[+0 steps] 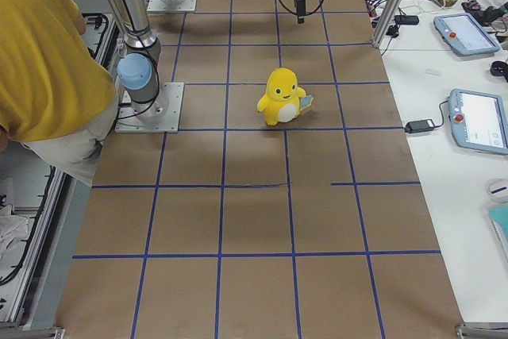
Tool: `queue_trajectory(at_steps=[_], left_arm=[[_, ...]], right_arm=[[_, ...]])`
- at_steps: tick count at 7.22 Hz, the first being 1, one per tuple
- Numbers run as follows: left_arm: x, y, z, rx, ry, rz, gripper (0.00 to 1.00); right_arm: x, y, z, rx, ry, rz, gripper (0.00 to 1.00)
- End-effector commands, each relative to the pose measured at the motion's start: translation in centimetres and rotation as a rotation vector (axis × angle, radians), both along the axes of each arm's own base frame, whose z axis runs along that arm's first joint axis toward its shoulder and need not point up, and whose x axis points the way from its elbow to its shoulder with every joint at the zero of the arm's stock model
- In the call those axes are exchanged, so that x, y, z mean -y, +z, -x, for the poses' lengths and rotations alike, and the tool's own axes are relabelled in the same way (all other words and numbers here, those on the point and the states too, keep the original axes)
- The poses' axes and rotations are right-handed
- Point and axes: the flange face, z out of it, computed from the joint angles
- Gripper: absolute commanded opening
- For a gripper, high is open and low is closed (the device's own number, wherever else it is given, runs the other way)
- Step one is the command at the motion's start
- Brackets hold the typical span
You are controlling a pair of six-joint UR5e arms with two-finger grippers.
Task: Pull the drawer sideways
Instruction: 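Reach the left gripper down to the white drawer handle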
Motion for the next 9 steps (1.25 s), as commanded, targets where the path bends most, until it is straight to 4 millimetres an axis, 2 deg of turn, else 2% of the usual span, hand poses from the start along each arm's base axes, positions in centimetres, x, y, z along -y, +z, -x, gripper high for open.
queue_trajectory(at_steps=[1,2,3,5,6,7,8,9], left_arm=[[-0.4,-1.2,-4.1,0.098,0.007,-0.103,1.0],[0.1,-1.4,-6.0,0.103,0.043,-0.101,1.0],[0.6,-1.4,-6.9,0.142,0.038,-0.07,1.0],[1.0,-3.7,-7.6,0.187,0.058,-0.024,1.0],[1.1,-5.5,-7.7,0.223,0.08,0.043,1.0],[0.7,-6.4,-8.0,0.261,0.042,0.037,1.0],[0.5,-6.9,-8.6,0.271,0.045,0.032,0.94],[0.3,-7.0,-9.6,0.277,0.057,0.008,0.95]], right_arm=[[0.0,0.0,0.0,0.0,0.0,0.0,1.0],[0.0,0.0,0.0,0.0,0.0,0.0,1.0],[0.0,0.0,0.0,0.0,0.0,0.0,1.0],[0.0,0.0,0.0,0.0,0.0,0.0,1.0],[0.0,0.0,0.0,0.0,0.0,-0.001,1.0],[0.0,0.0,0.0,0.0,0.0,0.0,1.0],[0.0,0.0,0.0,0.0,0.0,-0.001,1.0],[0.0,0.0,0.0,0.0,0.0,-0.001,1.0]])
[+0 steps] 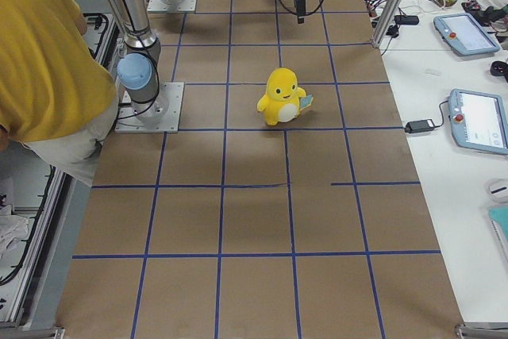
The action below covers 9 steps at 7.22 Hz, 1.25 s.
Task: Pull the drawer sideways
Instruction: 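Close the left gripper around the white drawer handle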
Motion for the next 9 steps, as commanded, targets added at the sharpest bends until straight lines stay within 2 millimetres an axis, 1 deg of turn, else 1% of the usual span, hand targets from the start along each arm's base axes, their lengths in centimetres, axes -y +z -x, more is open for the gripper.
queue_trajectory(at_steps=[1,2,3,4,5,6,7,9], left_arm=[[-0.3,-0.5,-1.1,0.013,0.01,-0.022,0.94],[-0.4,-0.6,-1.1,0.014,0.01,-0.025,0.9],[-0.5,-0.6,-1.1,0.014,0.01,-0.031,0.83],[-0.6,-0.6,-1.3,0.017,0.012,-0.046,0.66],[-0.6,-0.6,-1.7,0.017,0.02,-0.049,0.6],[-0.6,-0.5,-2.3,0.016,0.03,-0.049,0.6],[-0.6,-0.5,-2.3,0.017,0.029,-0.049,0.6],[-0.5,-0.6,-2.3,0.019,0.033,-0.037,0.49]], right_arm=[[0.0,0.0,0.0,0.0,0.0,0.001,1.0],[0.0,0.0,0.0,0.0,0.0,0.0,1.0],[0.0,0.0,0.0,0.0,0.0,0.001,1.0],[0.0,0.0,0.0,0.0,0.0,0.001,1.0],[0.0,0.0,0.0,0.0,0.0,0.001,1.0],[0.0,0.0,0.0,0.0,0.0,0.001,1.0],[0.0,0.0,0.0,0.0,0.0,0.0,1.0],[0.0,0.0,0.0,0.0,0.0,0.001,1.0]])
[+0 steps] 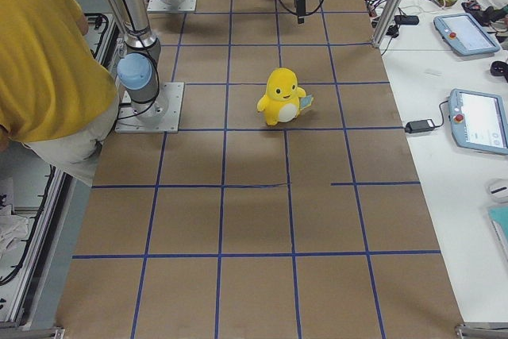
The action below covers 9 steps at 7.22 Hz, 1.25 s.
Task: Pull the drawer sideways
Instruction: 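Close the left gripper around the white drawer handle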
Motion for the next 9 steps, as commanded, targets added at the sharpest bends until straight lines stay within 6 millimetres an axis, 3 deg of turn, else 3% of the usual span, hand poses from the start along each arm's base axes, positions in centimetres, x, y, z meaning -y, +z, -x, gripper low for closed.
queue_trajectory(at_steps=[1,6,9], left_arm=[[-0.03,-0.13,-0.04,0.006,0.006,0.025,0.42],[-0.07,-0.38,0.28,0.009,0.004,0.039,0.23],[-0.06,-0.41,0.59,0.009,-0.002,0.039,0.23]], right_arm=[[0.0,0.0,0.0,0.0,0.0,0.0,1.0],[0.0,0.0,0.0,0.0,0.0,0.0,1.0],[0.0,0.0,0.0,0.0,0.0,0.0,1.0]])
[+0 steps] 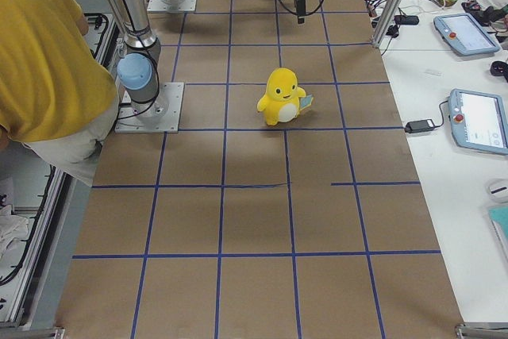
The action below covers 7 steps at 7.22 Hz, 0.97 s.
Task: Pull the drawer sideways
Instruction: 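Pull the handle with the left gripper away from the cabinet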
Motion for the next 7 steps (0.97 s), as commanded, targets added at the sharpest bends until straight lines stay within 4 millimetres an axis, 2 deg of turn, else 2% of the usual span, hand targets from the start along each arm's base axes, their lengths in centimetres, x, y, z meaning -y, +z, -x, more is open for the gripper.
queue_trajectory(at_steps=[1,5,7], left_arm=[[0.0,0.0,0.4,0.0,-0.009,0.0,0.23],[-0.2,-0.1,2.2,0.001,-0.045,-0.003,0.22],[-0.2,0.0,2.5,0.0,-0.05,-0.001,0.22]], right_arm=[[0.0,0.0,0.0,0.0,0.0,0.0,1.0],[0.0,0.0,0.0,0.0,0.0,0.0,1.0],[0.0,0.0,0.0,0.0,0.0,0.0,1.0]])
